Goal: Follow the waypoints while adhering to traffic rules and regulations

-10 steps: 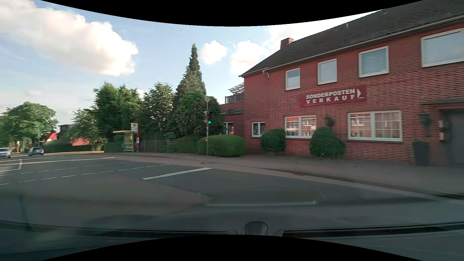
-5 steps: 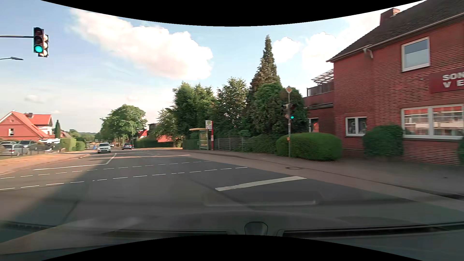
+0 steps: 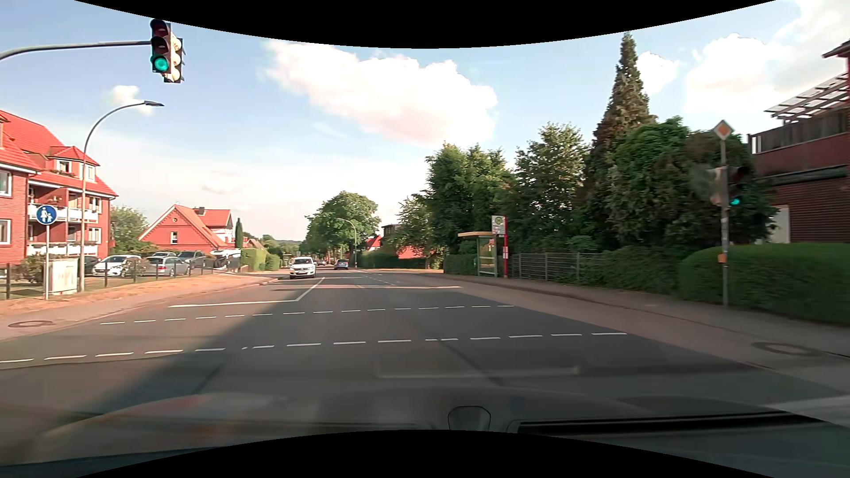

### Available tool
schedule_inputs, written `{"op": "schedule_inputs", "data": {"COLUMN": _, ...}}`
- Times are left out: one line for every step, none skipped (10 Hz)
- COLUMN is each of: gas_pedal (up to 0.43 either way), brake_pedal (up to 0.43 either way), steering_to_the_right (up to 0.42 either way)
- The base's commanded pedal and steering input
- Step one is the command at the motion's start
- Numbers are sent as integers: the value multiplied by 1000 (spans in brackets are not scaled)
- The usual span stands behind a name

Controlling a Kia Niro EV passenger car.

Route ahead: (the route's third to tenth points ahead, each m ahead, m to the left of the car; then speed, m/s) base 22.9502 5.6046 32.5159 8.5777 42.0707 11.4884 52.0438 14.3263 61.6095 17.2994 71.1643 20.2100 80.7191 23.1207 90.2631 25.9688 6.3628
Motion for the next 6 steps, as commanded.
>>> {"op": "schedule_inputs", "data": {"gas_pedal": 240, "brake_pedal": 0, "steering_to_the_right": -220}}
{"op": "schedule_inputs", "data": {"gas_pedal": 240, "brake_pedal": 0, "steering_to_the_right": -181}}
{"op": "schedule_inputs", "data": {"gas_pedal": 240, "brake_pedal": 0, "steering_to_the_right": -141}}
{"op": "schedule_inputs", "data": {"gas_pedal": 240, "brake_pedal": 0, "steering_to_the_right": -104}}
{"op": "schedule_inputs", "data": {"gas_pedal": 240, "brake_pedal": 0, "steering_to_the_right": -82}}
{"op": "schedule_inputs", "data": {"gas_pedal": 240, "brake_pedal": 0, "steering_to_the_right": -61}}
